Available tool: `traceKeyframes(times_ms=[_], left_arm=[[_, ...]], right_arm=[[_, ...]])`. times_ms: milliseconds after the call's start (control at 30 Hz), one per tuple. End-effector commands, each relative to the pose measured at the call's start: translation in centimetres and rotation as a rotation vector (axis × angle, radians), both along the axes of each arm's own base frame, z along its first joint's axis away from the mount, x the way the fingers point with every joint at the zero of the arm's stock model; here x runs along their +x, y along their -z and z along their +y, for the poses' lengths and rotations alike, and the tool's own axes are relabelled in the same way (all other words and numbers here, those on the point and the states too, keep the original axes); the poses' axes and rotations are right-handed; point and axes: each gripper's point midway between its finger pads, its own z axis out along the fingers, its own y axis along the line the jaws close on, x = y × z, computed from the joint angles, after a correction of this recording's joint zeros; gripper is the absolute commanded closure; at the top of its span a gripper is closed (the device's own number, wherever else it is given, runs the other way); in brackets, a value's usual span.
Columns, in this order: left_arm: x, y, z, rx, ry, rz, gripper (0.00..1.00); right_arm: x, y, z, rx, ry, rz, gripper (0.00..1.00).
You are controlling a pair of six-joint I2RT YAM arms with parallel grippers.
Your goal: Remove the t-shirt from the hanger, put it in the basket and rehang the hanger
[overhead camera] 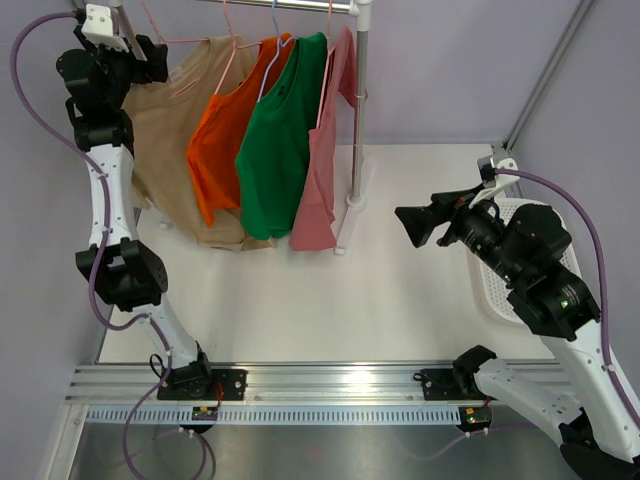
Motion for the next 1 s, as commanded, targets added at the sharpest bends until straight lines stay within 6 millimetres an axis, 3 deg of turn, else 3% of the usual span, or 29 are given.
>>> traceKeyframes(times_ms=[0,133,500,600,700,967], left_arm=[[-0.3,-2.2,-0.3,0.013,0.019,-0.065,0.15],[-0.3,-2.0,-0.4,0.008,0.03,-0.06,0.34],[-1.3,-4.2,-1.2,-0.01,0.067,-0.114,0.31],[-1.5,-4.7,-1.5,-0.003,0.078,-0.122,0.39],[-1.8,-5.0,-2.2,0.007,0.113,-0.129,0.58],[-2.4,-5.6,-3.4,0.006,0.183,-0.142,0.72]], right_arm=[[-0.4,0.1,0.6,0.001,-0.036,-0.002,0.01],[-0.2,0.1,0.9,0.008,-0.046,0.002,0.01],[0.1,1.2,1.6,0.002,-0.067,0.033,0.01],[0.1,1.2,1.6,0.004,-0.065,0.032,0.0],[0.1,1.3,1.7,0.005,-0.071,0.037,0.01],[0.1,1.5,2.0,0.006,-0.082,0.053,0.01]])
